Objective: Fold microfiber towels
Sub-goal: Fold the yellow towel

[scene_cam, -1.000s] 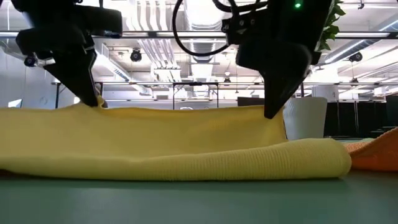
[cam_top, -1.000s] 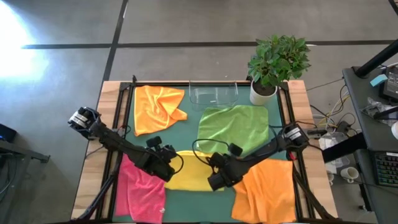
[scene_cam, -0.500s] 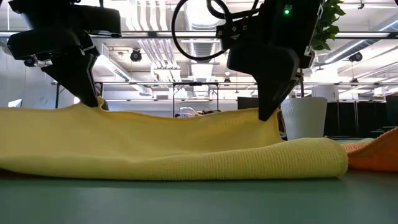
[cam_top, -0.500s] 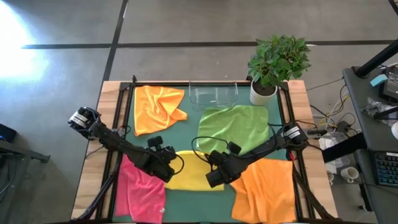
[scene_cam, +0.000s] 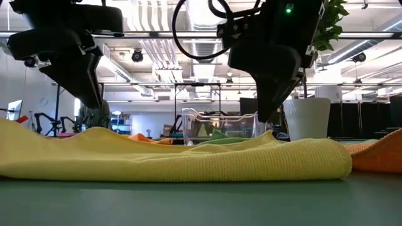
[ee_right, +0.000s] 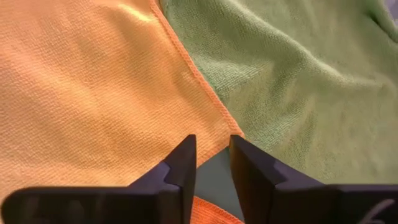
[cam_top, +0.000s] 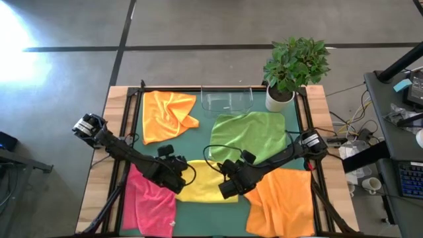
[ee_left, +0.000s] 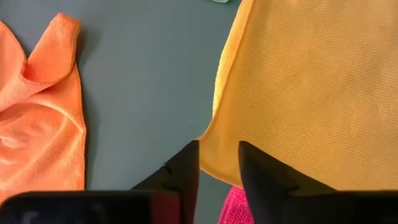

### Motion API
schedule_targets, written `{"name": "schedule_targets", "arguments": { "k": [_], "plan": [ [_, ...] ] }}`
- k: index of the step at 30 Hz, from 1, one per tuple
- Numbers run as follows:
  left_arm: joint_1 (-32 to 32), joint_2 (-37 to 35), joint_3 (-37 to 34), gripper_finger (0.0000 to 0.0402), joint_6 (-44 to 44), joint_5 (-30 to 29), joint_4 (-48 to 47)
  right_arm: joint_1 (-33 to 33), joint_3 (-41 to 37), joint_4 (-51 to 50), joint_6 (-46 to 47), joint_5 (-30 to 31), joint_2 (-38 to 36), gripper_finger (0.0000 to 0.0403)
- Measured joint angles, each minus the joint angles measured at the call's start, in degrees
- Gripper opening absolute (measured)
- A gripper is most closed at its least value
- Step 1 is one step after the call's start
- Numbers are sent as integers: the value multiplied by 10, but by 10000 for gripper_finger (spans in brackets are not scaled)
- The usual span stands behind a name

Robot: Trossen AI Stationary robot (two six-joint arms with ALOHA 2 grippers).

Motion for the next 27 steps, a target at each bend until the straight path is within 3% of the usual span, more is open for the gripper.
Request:
{"name": "schedule_targets", "arguments": {
  "k": [8,13,19,27],
  "plan": [
    [4,-19,30,145,12,51,-55,0,0,2,-32,-5,-66,105],
    [3,-55,40,145,15,51,-23,1,0,11,-38,-88,-107,94],
    [-6,-84,-15,145,15,51,162,17,-3,91,-69,-152,-97,91],
    [-32,-62,-129,145,-8,61,456,21,-7,110,-51,-155,-69,89]
  ]
}}
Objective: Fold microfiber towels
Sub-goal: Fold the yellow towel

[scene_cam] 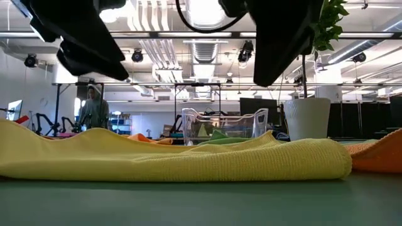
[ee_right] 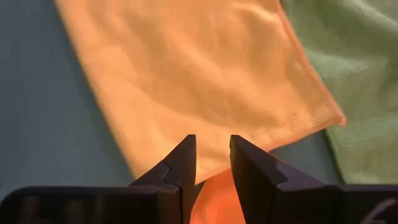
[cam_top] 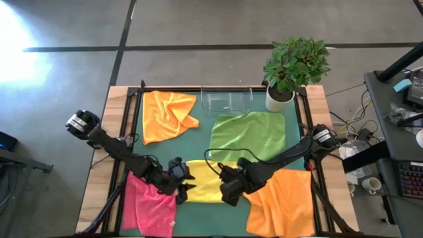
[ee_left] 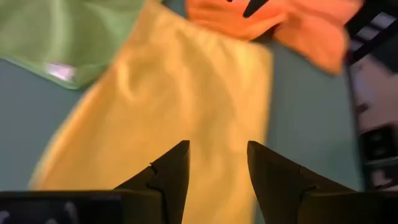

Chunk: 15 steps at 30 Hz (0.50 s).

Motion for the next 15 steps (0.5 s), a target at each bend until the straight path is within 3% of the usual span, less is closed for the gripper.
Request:
{"name": "schedule_targets", "arguments": {
  "k": [9,15],
  "plan": [
    [1,78,-15,145,-28,53,12,7,0,-11,-7,6,-2,89],
    [22,93,-16,145,-48,70,-43,6,0,-79,-7,37,-20,89]
  ]
}}
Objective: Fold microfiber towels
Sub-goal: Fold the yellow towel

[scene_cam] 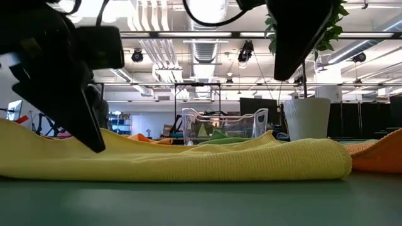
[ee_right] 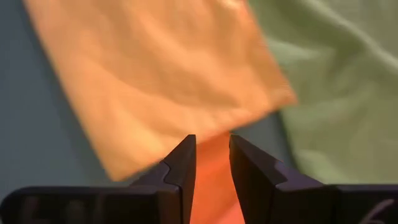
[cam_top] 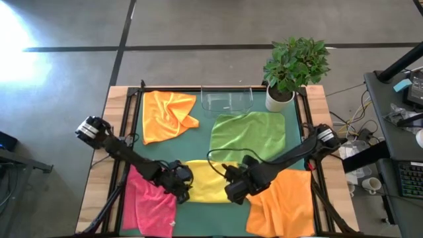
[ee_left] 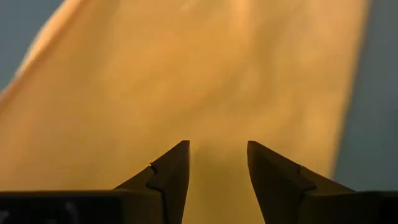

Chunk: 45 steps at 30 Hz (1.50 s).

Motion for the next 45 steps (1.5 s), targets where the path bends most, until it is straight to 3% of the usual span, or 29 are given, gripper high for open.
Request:
{"name": "schedule_targets", "arguments": {
  "k": [8,22,26,31,37,41,45],
  "plan": [
    [70,8,1,145,26,12,-61,-13,0,-47,-12,15,-28,89],
    [244,11,2,145,268,16,-74,-20,0,-82,22,73,-89,89],
    [274,6,4,145,300,25,-96,-20,0,-85,26,79,-103,89],
    [268,-25,27,145,311,29,-175,-20,0,-88,26,79,-112,89],
    [230,-91,52,145,280,32,-187,-19,0,-91,25,88,-116,89],
    [174,-110,54,145,245,34,-115,-19,0,-91,25,88,-119,89],
    [117,-80,52,145,244,16,-14,-19,0,-90,26,87,-121,89]
  ]
}}
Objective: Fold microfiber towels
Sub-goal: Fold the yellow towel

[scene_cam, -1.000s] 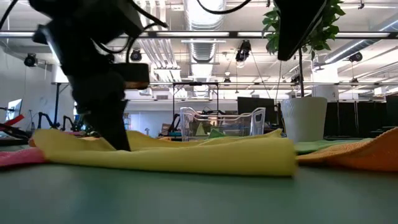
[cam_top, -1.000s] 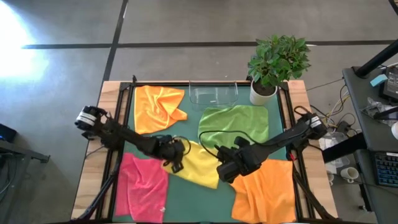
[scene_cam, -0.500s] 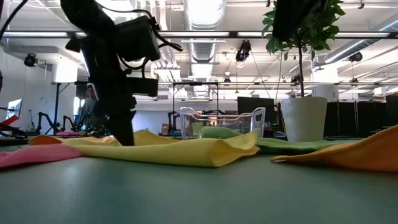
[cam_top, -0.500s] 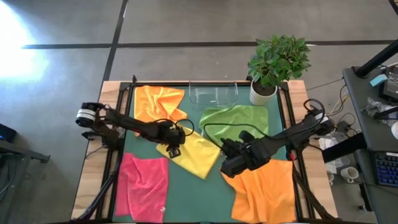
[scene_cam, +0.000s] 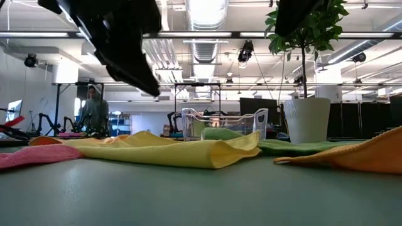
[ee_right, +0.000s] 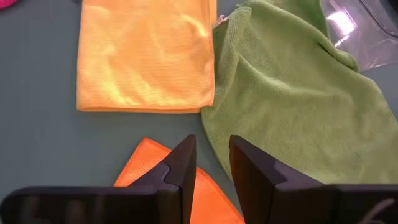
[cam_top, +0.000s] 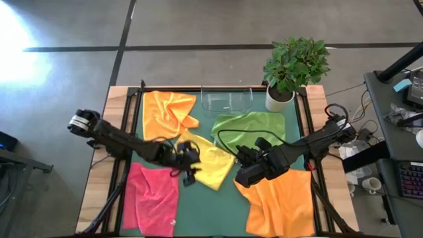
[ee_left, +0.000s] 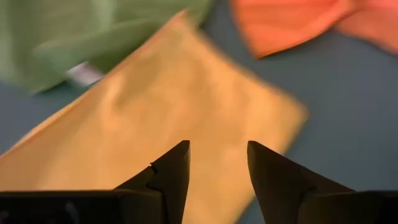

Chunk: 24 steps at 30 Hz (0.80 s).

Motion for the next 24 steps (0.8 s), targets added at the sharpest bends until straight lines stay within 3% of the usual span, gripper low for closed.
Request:
{"name": "schedule_targets", "arguments": {
  "k": [6,15,24],
  "plan": [
    [-40,86,27,145,1,-36,60,0,0,4,0,0,0,89],
    [-42,205,99,145,1,-40,70,0,0,4,-9,0,0,89],
    [-45,246,128,145,0,-15,30,0,0,0,-32,0,0,89]
  ]
}}
